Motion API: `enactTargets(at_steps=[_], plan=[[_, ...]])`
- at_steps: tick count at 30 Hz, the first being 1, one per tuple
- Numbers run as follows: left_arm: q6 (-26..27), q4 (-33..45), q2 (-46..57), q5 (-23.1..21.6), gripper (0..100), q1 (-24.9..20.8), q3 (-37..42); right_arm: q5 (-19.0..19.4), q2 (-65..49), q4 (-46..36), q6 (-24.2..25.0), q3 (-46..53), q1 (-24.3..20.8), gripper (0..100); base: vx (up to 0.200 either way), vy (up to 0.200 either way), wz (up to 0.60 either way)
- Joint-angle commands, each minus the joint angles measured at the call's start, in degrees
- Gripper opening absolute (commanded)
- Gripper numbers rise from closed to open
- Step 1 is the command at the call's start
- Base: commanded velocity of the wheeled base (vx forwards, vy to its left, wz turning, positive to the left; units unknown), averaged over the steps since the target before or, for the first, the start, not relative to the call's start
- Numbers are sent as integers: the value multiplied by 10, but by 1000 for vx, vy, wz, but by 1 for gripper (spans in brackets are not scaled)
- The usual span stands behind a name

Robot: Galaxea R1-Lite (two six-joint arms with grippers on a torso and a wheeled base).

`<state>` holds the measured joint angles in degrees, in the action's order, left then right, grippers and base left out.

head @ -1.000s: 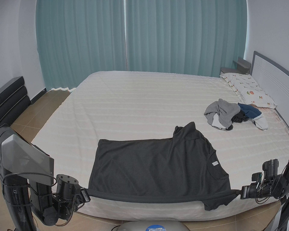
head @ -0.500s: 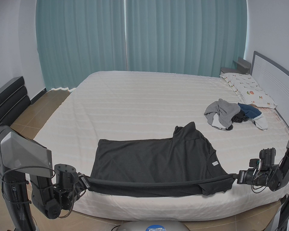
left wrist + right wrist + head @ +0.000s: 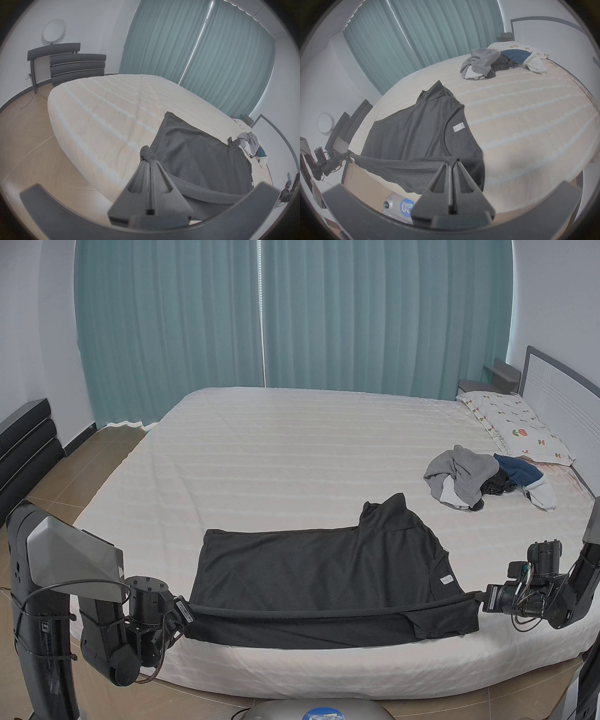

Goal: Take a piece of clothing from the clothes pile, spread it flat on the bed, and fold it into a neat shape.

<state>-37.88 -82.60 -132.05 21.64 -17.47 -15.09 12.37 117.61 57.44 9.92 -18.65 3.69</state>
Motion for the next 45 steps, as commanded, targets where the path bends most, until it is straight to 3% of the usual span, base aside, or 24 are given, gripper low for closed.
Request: enactTargets(at_steps=[1,25,31,32,34,35,45], plan=[[0,0,-35,0,0,13,-27,-2,28,0,0,-31,-4,0,0,0,0],[-2,1,-115,-1,0,25,-134,-8,128,0,28,-134,-24,0,0,0,0],[-4,-1,-121,-1,0,26,-151,-8,140,1,65,-148,-29,0,0,0,0],[-4,-1,-121,-1,100,27,-151,-7,141,0,65,-148,-29,0,0,0,0],[-4,-1,-122,-1,100,26,-151,-3,143,1,67,-149,-29,0,0,0,0],[-4,-1,-122,-1,100,26,-151,-2,144,1,69,-149,-29,100,0,0,0],[-30,-2,-101,1,100,31,-135,0,138,25,162,-156,-23,100,0,0,0]])
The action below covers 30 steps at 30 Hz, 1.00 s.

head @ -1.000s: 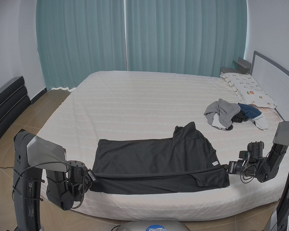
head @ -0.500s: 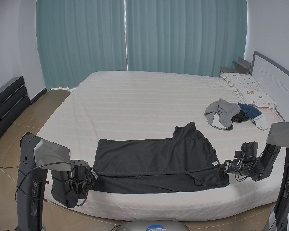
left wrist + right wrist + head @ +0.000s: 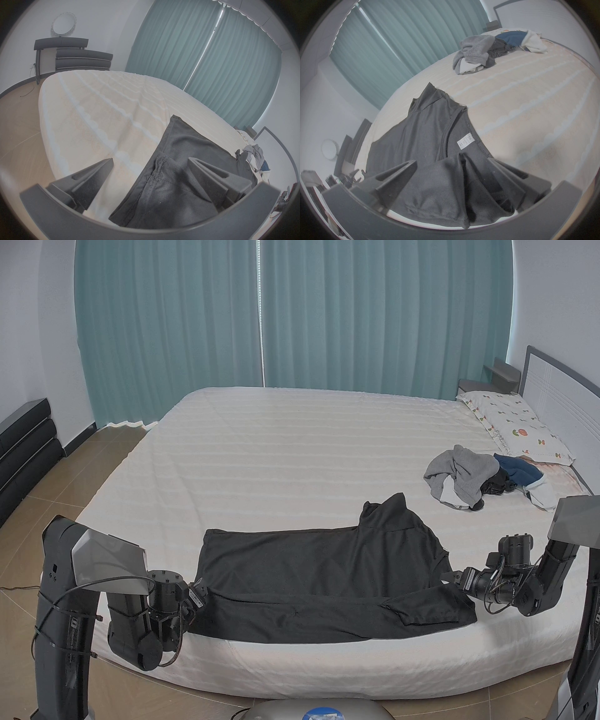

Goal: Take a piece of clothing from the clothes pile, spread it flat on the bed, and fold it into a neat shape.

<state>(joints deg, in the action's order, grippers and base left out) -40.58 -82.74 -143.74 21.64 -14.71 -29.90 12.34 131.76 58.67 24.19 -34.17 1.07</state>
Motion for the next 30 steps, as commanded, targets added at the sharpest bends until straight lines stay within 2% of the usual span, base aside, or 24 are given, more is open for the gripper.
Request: enactTargets(at_steps=[1,4,8,14,19,22,29,30], plan=[[-3,-1,23,1,100,7,20,1,-4,16,24,0,5,100,0,0,0],[-4,-2,39,-1,100,15,41,1,-5,18,40,0,8,100,0,0,0],[-13,-32,54,-9,100,32,65,11,-17,19,96,-8,16,100,0,0,0],[-33,-56,69,-46,100,38,78,65,-27,18,188,-15,23,100,0,0,0],[-52,-65,88,-81,100,42,100,83,-21,18,200,-12,24,100,0,0,0],[-61,-64,82,-99,100,47,102,91,-11,18,205,-10,22,100,200,0,0],[-61,-63,87,-112,100,43,106,124,-4,17,223,-9,26,100,171,0,0],[-62,-61,91,-136,100,43,109,125,-4,17,225,-9,27,100,0,0,0]])
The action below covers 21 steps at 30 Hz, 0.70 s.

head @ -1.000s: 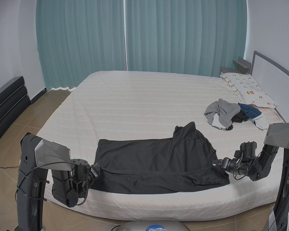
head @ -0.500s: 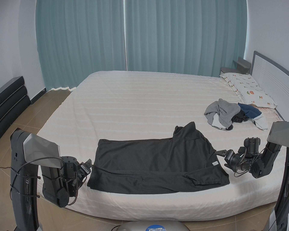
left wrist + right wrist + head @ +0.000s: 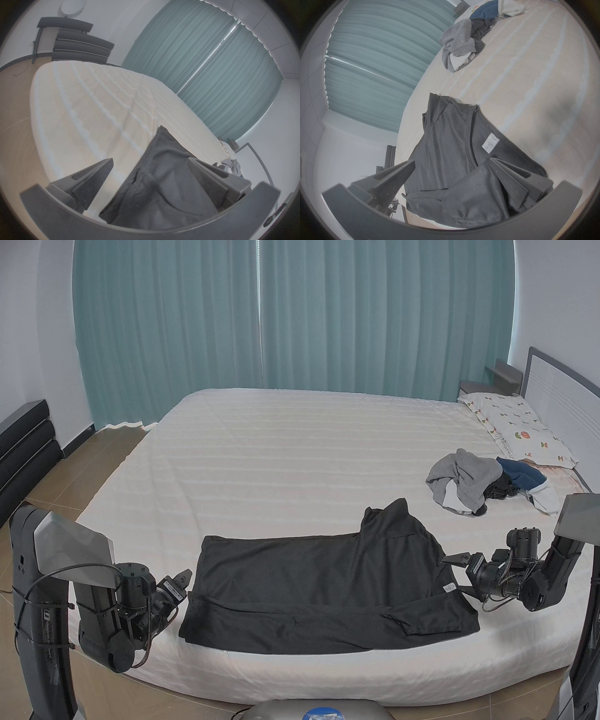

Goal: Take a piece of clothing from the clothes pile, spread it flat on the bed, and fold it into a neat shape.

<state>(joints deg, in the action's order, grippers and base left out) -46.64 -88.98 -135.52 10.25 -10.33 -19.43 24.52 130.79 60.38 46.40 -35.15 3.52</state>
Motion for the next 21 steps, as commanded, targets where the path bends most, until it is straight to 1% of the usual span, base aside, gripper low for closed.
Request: enactTargets(at_steps=[1,4,5,7,10,11,12,13,14,15,16,17,18,21], plan=[[-2,1,12,-36,100,-1,9,4,5,1,3,2,3,100,0,0,0],[-2,4,23,-66,100,-1,15,4,7,1,2,3,2,100,0,0,0],[0,9,28,-83,100,0,13,4,7,1,2,3,1,100,0,0,0],[3,24,33,-92,100,2,5,4,8,1,1,5,0,100,0,0,0],[15,98,54,-119,100,10,-35,3,9,1,-3,8,-4,100,0,0,0],[21,142,66,-134,100,15,-53,2,10,1,-3,8,-4,100,0,0,0],[23,167,72,-146,100,19,-63,2,10,1,-3,8,-4,100,0,0,0],[23,167,72,-146,100,19,-63,2,10,1,-3,8,-4,100,0,0,0],[27,238,84,-193,100,26,-95,2,10,1,-3,9,-4,100,0,0,0],[33,267,85,-216,100,29,-105,2,10,1,-4,9,-4,100,0,0,0],[43,283,84,-226,100,33,-112,2,10,1,-4,9,-4,100,0,0,0],[43,283,84,-226,100,33,-112,2,10,1,-4,9,-4,100,0,0,0],[84,319,80,-243,100,48,-132,2,10,1,-5,9,-4,100,0,0,0],[89,335,76,-246,100,52,-138,2,10,1,-5,10,-5,100,0,0,0]])
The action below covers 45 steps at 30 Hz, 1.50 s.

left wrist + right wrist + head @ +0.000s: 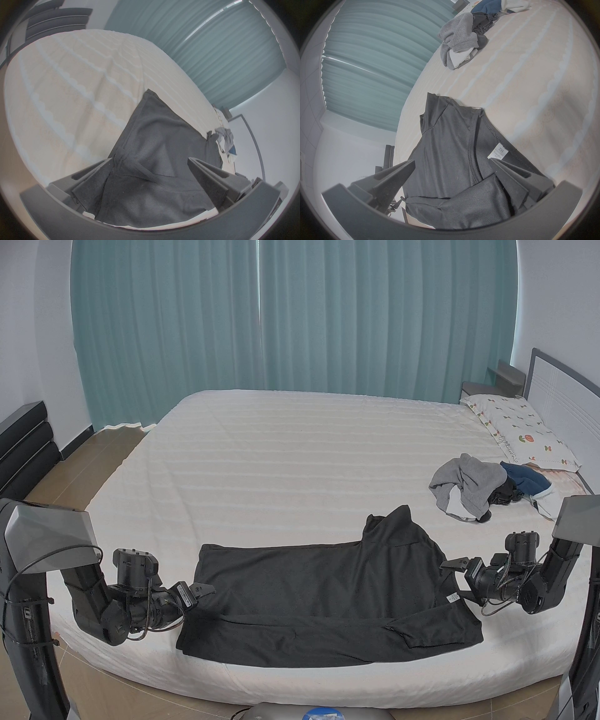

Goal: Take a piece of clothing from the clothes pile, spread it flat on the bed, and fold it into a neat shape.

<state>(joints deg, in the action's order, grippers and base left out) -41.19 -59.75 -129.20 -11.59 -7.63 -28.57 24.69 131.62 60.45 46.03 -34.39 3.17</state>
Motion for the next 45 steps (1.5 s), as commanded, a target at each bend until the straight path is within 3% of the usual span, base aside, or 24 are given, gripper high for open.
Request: enactTargets(at_steps=[1,17,22,23,30,37,45], plan=[[35,47,3,-33,100,26,-46,-1,5,0,-2,4,-2,100,0,0,0],[54,23,-15,-21,100,-2,-8,-1,15,21,-20,12,-3,100,0,0,0],[54,2,-34,17,100,-8,-13,-1,15,21,-20,12,-3,100,0,0,0],[53,-2,-37,24,0,-10,-12,-1,15,21,-20,11,-3,100,0,0,0],[45,-11,-33,62,0,-6,10,-7,0,22,-33,21,-4,100,0,0,0],[14,-11,-6,64,0,-5,16,-10,-14,26,-51,31,-4,100,0,0,0],[12,-9,25,67,0,7,26,-44,-9,46,-93,39,-4,100,0,0,0]])
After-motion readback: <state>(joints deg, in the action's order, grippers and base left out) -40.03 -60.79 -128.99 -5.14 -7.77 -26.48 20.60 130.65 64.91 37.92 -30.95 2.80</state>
